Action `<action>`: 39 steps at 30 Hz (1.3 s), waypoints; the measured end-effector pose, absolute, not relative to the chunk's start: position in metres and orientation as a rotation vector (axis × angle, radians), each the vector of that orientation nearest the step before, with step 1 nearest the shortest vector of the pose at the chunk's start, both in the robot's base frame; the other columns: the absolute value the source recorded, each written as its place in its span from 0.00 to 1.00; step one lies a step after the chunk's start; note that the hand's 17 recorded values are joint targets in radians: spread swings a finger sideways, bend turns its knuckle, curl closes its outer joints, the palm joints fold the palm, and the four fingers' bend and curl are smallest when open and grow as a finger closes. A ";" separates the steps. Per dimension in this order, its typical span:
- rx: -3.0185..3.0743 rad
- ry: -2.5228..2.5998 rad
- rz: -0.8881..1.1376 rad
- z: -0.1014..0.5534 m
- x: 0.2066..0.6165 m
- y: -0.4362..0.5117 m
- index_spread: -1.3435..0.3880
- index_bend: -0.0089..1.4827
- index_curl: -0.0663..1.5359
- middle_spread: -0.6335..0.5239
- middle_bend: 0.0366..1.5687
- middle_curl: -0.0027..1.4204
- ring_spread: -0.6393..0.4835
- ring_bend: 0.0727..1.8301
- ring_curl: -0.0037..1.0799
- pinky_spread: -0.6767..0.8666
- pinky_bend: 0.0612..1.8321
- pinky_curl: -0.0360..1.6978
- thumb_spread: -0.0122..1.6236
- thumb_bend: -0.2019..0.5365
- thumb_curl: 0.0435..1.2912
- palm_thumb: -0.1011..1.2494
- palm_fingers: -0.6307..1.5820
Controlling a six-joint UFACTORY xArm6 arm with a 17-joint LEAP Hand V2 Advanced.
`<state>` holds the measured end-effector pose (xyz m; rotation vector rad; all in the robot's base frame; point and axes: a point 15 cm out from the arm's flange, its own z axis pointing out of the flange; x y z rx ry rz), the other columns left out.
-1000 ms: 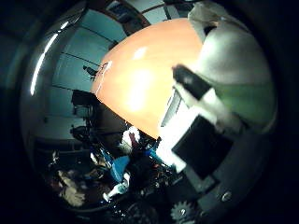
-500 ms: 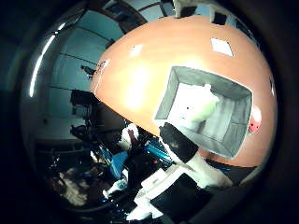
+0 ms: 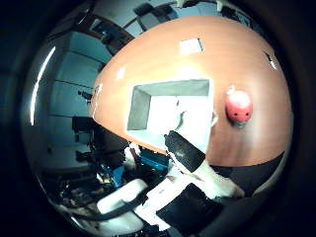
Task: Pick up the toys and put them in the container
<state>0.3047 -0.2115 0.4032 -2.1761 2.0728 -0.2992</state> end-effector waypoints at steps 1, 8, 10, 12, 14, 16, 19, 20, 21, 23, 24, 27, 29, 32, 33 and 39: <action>-2.169 2.089 -0.306 0.398 0.305 -0.225 0.53 0.13 0.26 0.53 0.10 0.24 0.74 0.06 0.19 0.72 0.09 0.23 0.71 0.25 0.20 0.50 0.36; -2.169 2.147 -0.354 0.357 0.309 -0.285 0.53 0.14 0.26 0.53 0.10 0.23 0.74 0.06 0.17 0.71 0.08 0.22 0.69 0.25 0.21 0.55 0.36; -2.174 2.166 -0.319 0.338 0.308 -0.294 0.54 0.13 0.26 0.53 0.10 0.23 0.74 0.06 0.17 0.71 0.08 0.21 0.69 0.25 0.21 0.55 0.36; -2.169 2.180 -0.286 0.326 0.308 -0.299 0.54 0.14 0.26 0.53 0.10 0.22 0.74 0.06 0.17 0.71 0.09 0.21 0.69 0.25 0.21 0.56 0.36; -2.162 2.190 -0.279 0.317 0.308 -0.303 0.54 0.14 0.27 0.53 0.10 0.22 0.74 0.06 0.16 0.71 0.09 0.21 0.69 0.25 0.21 0.56 0.36; -2.158 2.194 -0.271 0.302 0.308 -0.303 0.54 0.14 0.27 0.53 0.10 0.22 0.74 0.06 0.16 0.71 0.09 0.21 0.69 0.25 0.21 0.57 0.36; -2.161 2.196 -0.238 0.276 0.304 -0.299 0.54 0.14 0.27 0.53 0.10 0.22 0.74 0.06 0.16 0.70 0.09 0.21 0.69 0.25 0.21 0.57 0.36; -2.163 2.195 -0.232 0.270 0.303 -0.298 0.54 0.14 0.27 0.53 0.10 0.22 0.74 0.06 0.16 0.70 0.09 0.21 0.69 0.25 0.21 0.57 0.36; -2.166 2.192 -0.228 0.264 0.303 -0.297 0.54 0.13 0.26 0.53 0.10 0.22 0.74 0.06 0.16 0.70 0.08 0.21 0.69 0.25 0.21 0.57 0.36; -2.174 2.185 -0.233 0.254 0.305 -0.295 0.54 0.13 0.26 0.53 0.10 0.22 0.74 0.06 0.16 0.71 0.08 0.21 0.69 0.25 0.21 0.57 0.36; -2.183 2.173 -0.251 0.248 0.310 -0.294 0.54 0.13 0.27 0.52 0.10 0.22 0.74 0.06 0.16 0.71 0.08 0.21 0.69 0.25 0.21 0.57 0.36; -2.199 2.153 -0.293 0.225 0.322 -0.291 0.54 0.13 0.26 0.52 0.10 0.22 0.73 0.06 0.16 0.71 0.08 0.21 0.69 0.25 0.21 0.57 0.37; -2.208 2.143 -0.281 0.212 0.326 -0.287 0.54 0.13 0.26 0.52 0.10 0.22 0.73 0.06 0.17 0.71 0.08 0.21 0.69 0.25 0.22 0.57 0.37; -2.200 2.143 -0.292 0.203 0.330 -0.287 0.54 0.13 0.26 0.52 0.10 0.22 0.72 0.07 0.17 0.71 0.08 0.21 0.69 0.25 0.22 0.57 0.37; -2.197 2.141 -0.307 0.201 0.333 -0.287 0.54 0.13 0.26 0.52 0.10 0.22 0.72 0.07 0.17 0.71 0.08 0.21 0.69 0.25 0.22 0.57 0.38; -2.195 2.137 -0.297 0.184 0.347 -0.280 0.55 0.12 0.24 0.51 0.10 0.22 0.71 0.08 0.20 0.71 0.08 0.21 0.68 0.24 0.22 0.56 0.39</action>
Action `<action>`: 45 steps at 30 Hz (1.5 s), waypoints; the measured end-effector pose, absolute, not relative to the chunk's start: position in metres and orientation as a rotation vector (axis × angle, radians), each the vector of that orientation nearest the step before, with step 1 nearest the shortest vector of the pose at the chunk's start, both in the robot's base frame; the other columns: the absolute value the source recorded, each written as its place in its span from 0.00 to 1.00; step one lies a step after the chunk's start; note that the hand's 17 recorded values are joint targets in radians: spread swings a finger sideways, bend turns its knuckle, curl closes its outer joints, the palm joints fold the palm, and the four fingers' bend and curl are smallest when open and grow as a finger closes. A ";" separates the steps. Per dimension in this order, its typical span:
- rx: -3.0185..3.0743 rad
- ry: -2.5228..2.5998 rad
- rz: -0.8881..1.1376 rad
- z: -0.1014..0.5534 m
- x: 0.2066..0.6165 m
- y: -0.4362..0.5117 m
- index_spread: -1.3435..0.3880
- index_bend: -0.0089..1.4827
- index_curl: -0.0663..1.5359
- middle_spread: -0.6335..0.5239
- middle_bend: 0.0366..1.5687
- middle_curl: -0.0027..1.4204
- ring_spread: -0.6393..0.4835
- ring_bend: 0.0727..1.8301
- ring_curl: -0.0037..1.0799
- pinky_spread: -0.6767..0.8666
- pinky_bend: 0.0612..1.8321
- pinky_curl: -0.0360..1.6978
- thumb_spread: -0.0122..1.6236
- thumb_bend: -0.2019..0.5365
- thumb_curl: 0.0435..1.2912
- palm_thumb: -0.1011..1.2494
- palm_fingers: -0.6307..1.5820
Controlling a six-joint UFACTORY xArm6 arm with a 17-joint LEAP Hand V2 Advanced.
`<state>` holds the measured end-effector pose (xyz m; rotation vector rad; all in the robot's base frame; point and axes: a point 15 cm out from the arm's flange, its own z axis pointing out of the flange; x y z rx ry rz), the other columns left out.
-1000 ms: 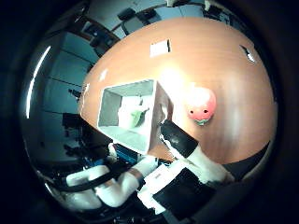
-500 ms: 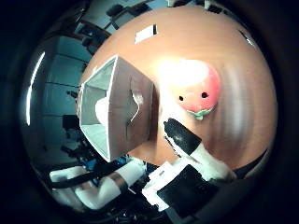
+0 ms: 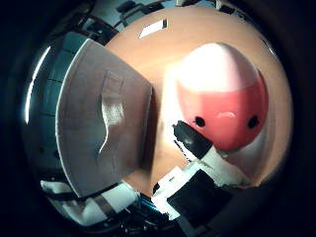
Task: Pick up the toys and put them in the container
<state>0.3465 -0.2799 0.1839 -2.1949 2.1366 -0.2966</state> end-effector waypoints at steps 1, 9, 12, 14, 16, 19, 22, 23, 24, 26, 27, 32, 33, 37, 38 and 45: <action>-2.195 2.139 -0.289 0.182 0.348 -0.278 0.55 0.12 0.24 0.51 0.10 0.22 0.71 0.09 0.20 0.71 0.09 0.21 0.68 0.24 0.22 0.56 0.40; -2.282 2.067 -0.228 0.164 0.365 -0.251 0.55 0.10 0.19 0.33 0.24 0.27 0.36 0.36 0.30 0.48 0.20 0.21 0.63 0.25 0.23 0.58 0.69; -2.331 2.047 -0.232 0.163 0.364 -0.250 0.53 0.23 0.24 0.29 0.41 0.35 0.31 0.44 0.38 0.27 0.34 0.26 0.61 0.27 0.25 0.66 0.92; -2.361 2.029 -0.251 0.168 0.366 -0.250 0.54 0.40 0.32 0.32 0.54 0.41 0.32 0.52 0.44 0.22 0.43 0.30 0.60 0.27 0.28 0.71 0.94; -2.363 2.024 -0.266 0.176 0.366 -0.249 0.56 0.52 0.38 0.34 0.63 0.45 0.34 0.59 0.49 0.22 0.51 0.34 0.58 0.28 0.31 0.77 0.92; -2.357 2.018 -0.323 0.194 0.367 -0.250 0.59 0.65 0.45 0.38 0.75 0.50 0.36 0.69 0.56 0.25 0.62 0.40 0.55 0.26 0.37 0.83 0.85; -2.342 2.026 -0.372 0.220 0.361 -0.252 0.61 0.70 0.48 0.40 0.80 0.53 0.37 0.72 0.59 0.27 0.66 0.44 0.49 0.25 0.42 0.86 0.81; -2.337 2.034 -0.378 0.230 0.356 -0.252 0.61 0.72 0.50 0.40 0.81 0.53 0.37 0.73 0.60 0.28 0.66 0.45 0.47 0.25 0.45 0.86 0.80; -2.334 2.041 -0.378 0.240 0.350 -0.251 0.62 0.73 0.50 0.41 0.82 0.54 0.37 0.73 0.61 0.28 0.67 0.46 0.45 0.25 0.46 0.86 0.79; -2.337 2.043 -0.404 0.262 0.343 -0.250 0.62 0.74 0.51 0.41 0.83 0.55 0.37 0.74 0.62 0.28 0.67 0.47 0.42 0.25 0.50 0.86 0.78; -2.338 2.042 -0.440 0.275 0.340 -0.251 0.62 0.74 0.52 0.41 0.84 0.55 0.37 0.74 0.63 0.29 0.66 0.48 0.40 0.25 0.51 0.86 0.78; -2.311 2.053 -0.541 0.324 0.328 -0.248 0.63 0.74 0.53 0.42 0.84 0.56 0.38 0.74 0.65 0.29 0.64 0.50 0.34 0.25 0.57 0.87 0.77; -2.311 2.048 -0.543 0.334 0.329 -0.242 0.63 0.74 0.54 0.42 0.84 0.56 0.38 0.74 0.66 0.29 0.64 0.51 0.33 0.25 0.58 0.87 0.77; -2.303 2.024 -0.555 0.378 0.333 -0.218 0.63 0.74 0.55 0.42 0.84 0.56 0.37 0.74 0.67 0.29 0.63 0.53 0.32 0.25 0.61 0.87 0.77; -2.295 2.016 -0.563 0.389 0.335 -0.209 0.63 0.74 0.55 0.42 0.84 0.57 0.37 0.74 0.67 0.29 0.62 0.53 0.32 0.25 0.61 0.87 0.77; -2.303 1.865 -0.576 0.432 0.350 -0.110 0.64 0.74 0.56 0.42 0.84 0.57 0.37 0.72 0.69 0.29 0.60 0.56 0.30 0.25 0.65 0.86 0.77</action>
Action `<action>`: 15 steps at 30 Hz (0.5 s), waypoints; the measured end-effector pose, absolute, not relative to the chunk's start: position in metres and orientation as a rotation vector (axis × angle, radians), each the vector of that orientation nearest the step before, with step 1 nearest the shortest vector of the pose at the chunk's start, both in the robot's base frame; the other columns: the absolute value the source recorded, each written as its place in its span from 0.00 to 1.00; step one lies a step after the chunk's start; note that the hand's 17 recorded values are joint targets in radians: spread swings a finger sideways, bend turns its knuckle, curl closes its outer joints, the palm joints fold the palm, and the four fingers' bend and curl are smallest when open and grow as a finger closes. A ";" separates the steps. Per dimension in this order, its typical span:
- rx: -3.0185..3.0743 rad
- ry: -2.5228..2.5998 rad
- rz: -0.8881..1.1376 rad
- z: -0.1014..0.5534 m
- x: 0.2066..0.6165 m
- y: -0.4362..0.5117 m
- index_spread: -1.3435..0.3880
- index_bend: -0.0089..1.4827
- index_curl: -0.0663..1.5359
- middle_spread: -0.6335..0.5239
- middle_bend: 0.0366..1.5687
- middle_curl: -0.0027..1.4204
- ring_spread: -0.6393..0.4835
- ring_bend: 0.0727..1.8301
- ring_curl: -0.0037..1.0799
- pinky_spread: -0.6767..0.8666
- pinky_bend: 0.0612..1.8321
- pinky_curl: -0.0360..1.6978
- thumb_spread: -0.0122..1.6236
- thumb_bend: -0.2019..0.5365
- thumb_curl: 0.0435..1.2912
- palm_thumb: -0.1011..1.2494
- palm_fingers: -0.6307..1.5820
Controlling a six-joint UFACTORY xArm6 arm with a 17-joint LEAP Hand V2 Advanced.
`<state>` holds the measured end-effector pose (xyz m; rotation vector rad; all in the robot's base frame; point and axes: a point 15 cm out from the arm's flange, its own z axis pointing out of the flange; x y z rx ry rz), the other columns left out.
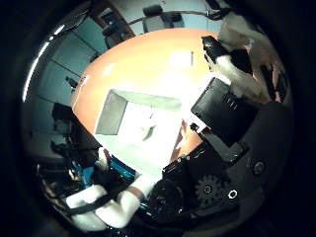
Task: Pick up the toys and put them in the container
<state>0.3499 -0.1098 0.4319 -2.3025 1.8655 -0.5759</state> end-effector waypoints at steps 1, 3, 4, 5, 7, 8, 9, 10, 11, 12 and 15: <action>-2.299 1.846 -0.571 0.437 0.349 -0.093 0.64 0.74 0.56 0.42 0.84 0.57 0.37 0.72 0.69 0.28 0.60 0.56 0.30 0.25 0.65 0.87 0.77; -2.288 1.820 -0.560 0.443 0.349 -0.069 0.64 0.73 0.56 0.42 0.83 0.57 0.37 0.72 0.70 0.28 0.59 0.57 0.29 0.25 0.66 0.87 0.77; -2.281 1.819 -0.553 0.444 0.348 -0.061 0.64 0.73 0.56 0.42 0.83 0.58 0.37 0.72 0.70 0.28 0.59 0.57 0.29 0.24 0.66 0.86 0.77; -2.272 1.821 -0.554 0.445 0.346 -0.058 0.63 0.73 0.56 0.42 0.83 0.58 0.37 0.72 0.70 0.28 0.59 0.58 0.29 0.24 0.66 0.86 0.77; -2.247 1.830 -0.572 0.448 0.346 -0.058 0.63 0.73 0.57 0.42 0.83 0.58 0.37 0.72 0.71 0.28 0.60 0.58 0.33 0.21 0.65 0.80 0.78; -2.242 1.844 -0.568 0.445 0.345 -0.061 0.63 0.72 0.57 0.42 0.82 0.57 0.36 0.72 0.71 0.28 0.61 0.58 0.38 0.22 0.64 0.77 0.78; -2.233 1.863 -0.563 0.439 0.345 -0.066 0.63 0.69 0.56 0.41 0.80 0.56 0.36 0.71 0.69 0.27 0.60 0.57 0.45 0.22 0.61 0.74 0.78; -2.226 1.884 -0.557 0.430 0.344 -0.072 0.63 0.66 0.55 0.41 0.79 0.55 0.36 0.70 0.68 0.26 0.58 0.56 0.50 0.22 0.58 0.72 0.78; -2.210 1.902 -0.563 0.422 0.344 -0.079 0.62 0.61 0.53 0.41 0.78 0.54 0.36 0.69 0.65 0.24 0.56 0.54 0.54 0.21 0.55 0.68 0.78; -2.186 1.920 -0.581 0.414 0.345 -0.087 0.60 0.54 0.51 0.39 0.73 0.51 0.34 0.66 0.62 0.21 0.54 0.52 0.60 0.22 0.50 0.64 0.75; -2.136 1.924 -0.673 0.407 0.348 -0.108 0.53 0.38 0.46 0.31 0.59 0.44 0.28 0.59 0.53 0.14 0.52 0.46 0.68 0.23 0.40 0.58 0.66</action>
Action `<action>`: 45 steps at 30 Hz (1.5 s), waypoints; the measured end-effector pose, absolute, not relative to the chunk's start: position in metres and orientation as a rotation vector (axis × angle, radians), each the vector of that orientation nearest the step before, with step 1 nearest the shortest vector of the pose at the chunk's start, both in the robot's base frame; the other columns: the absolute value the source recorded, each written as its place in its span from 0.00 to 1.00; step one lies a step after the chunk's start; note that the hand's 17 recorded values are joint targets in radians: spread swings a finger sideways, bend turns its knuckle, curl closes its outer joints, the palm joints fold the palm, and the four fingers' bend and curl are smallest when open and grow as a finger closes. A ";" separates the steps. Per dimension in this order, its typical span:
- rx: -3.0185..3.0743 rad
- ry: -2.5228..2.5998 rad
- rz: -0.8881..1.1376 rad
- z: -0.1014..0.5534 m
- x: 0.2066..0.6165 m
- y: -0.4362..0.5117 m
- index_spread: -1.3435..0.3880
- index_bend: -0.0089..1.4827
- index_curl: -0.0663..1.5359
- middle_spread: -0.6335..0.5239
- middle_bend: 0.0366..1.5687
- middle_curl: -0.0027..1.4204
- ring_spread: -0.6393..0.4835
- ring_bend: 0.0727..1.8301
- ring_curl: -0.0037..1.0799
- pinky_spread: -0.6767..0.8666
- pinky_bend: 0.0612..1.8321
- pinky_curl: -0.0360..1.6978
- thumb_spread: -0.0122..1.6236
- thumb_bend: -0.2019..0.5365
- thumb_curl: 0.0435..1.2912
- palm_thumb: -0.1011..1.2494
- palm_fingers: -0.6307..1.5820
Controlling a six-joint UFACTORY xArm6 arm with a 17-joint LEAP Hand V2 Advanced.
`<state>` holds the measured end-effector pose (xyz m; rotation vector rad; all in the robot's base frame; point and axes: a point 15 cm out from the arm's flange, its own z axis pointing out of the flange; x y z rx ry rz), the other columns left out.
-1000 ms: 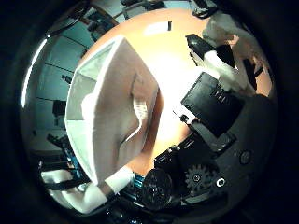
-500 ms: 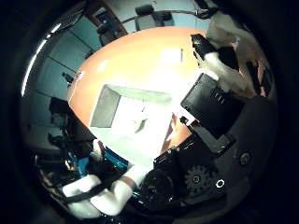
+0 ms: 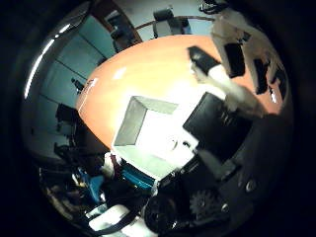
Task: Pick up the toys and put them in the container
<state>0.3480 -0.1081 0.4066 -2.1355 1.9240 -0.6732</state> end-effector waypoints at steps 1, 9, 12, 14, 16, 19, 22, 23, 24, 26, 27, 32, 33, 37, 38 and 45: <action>-2.130 1.919 -0.700 0.408 0.349 -0.114 0.52 0.37 0.46 0.30 0.56 0.43 0.27 0.58 0.52 0.15 0.51 0.47 0.69 0.23 0.38 0.57 0.62; -2.071 2.044 -0.751 0.396 0.342 -0.184 0.46 0.38 0.41 0.26 0.47 0.36 0.31 0.49 0.41 0.39 0.31 0.41 0.70 0.24 0.27 0.55 0.49; -2.055 2.073 -0.743 0.385 0.342 -0.207 0.46 0.36 0.39 0.27 0.45 0.34 0.35 0.46 0.38 0.49 0.28 0.40 0.70 0.25 0.24 0.54 0.48; -2.050 2.093 -0.721 0.377 0.344 -0.218 0.47 0.35 0.38 0.28 0.43 0.33 0.37 0.46 0.36 0.53 0.27 0.39 0.70 0.25 0.24 0.54 0.48; -2.048 2.118 -0.689 0.366 0.346 -0.230 0.47 0.35 0.37 0.30 0.39 0.31 0.40 0.43 0.34 0.58 0.27 0.38 0.70 0.25 0.23 0.54 0.46; -2.050 2.148 -0.658 0.355 0.347 -0.248 0.48 0.32 0.35 0.32 0.35 0.30 0.44 0.40 0.31 0.63 0.26 0.37 0.70 0.24 0.22 0.54 0.44; -2.048 2.185 -0.623 0.343 0.345 -0.269 0.48 0.28 0.33 0.33 0.32 0.28 0.48 0.38 0.28 0.67 0.25 0.35 0.70 0.24 0.21 0.53 0.44; -2.050 2.190 -0.618 0.341 0.345 -0.274 0.49 0.28 0.33 0.34 0.32 0.28 0.49 0.37 0.27 0.68 0.25 0.35 0.70 0.24 0.21 0.52 0.44; -2.055 2.191 -0.612 0.339 0.346 -0.278 0.49 0.26 0.32 0.34 0.31 0.27 0.50 0.36 0.27 0.69 0.24 0.34 0.70 0.24 0.21 0.52 0.44; -2.070 2.193 -0.591 0.333 0.347 -0.283 0.49 0.24 0.31 0.35 0.29 0.26 0.51 0.35 0.25 0.71 0.23 0.32 0.69 0.24 0.21 0.51 0.44; -2.076 2.198 -0.572 0.327 0.348 -0.286 0.49 0.23 0.30 0.36 0.28 0.26 0.52 0.34 0.24 0.71 0.23 0.32 0.69 0.24 0.21 0.50 0.44; -2.086 2.226 -0.492 0.302 0.350 -0.299 0.51 0.18 0.29 0.39 0.23 0.24 0.57 0.30 0.21 0.73 0.21 0.29 0.69 0.24 0.20 0.48 0.43; -2.088 2.231 -0.481 0.296 0.352 -0.304 0.51 0.17 0.29 0.40 0.21 0.24 0.57 0.29 0.20 0.73 0.21 0.29 0.69 0.24 0.20 0.48 0.43; -2.107 2.237 -0.432 0.275 0.358 -0.314 0.52 0.13 0.28 0.42 0.18 0.23 0.60 0.27 0.19 0.73 0.19 0.27 0.69 0.24 0.20 0.47 0.44; -2.115 2.236 -0.416 0.270 0.358 -0.315 0.52 0.13 0.27 0.42 0.18 0.23 0.60 0.26 0.18 0.73 0.19 0.26 0.68 0.24 0.20 0.46 0.44; -2.160 2.229 -0.316 0.237 0.361 -0.321 0.53 0.12 0.25 0.44 0.15 0.23 0.63 0.23 0.17 0.73 0.18 0.24 0.68 0.24 0.19 0.44 0.43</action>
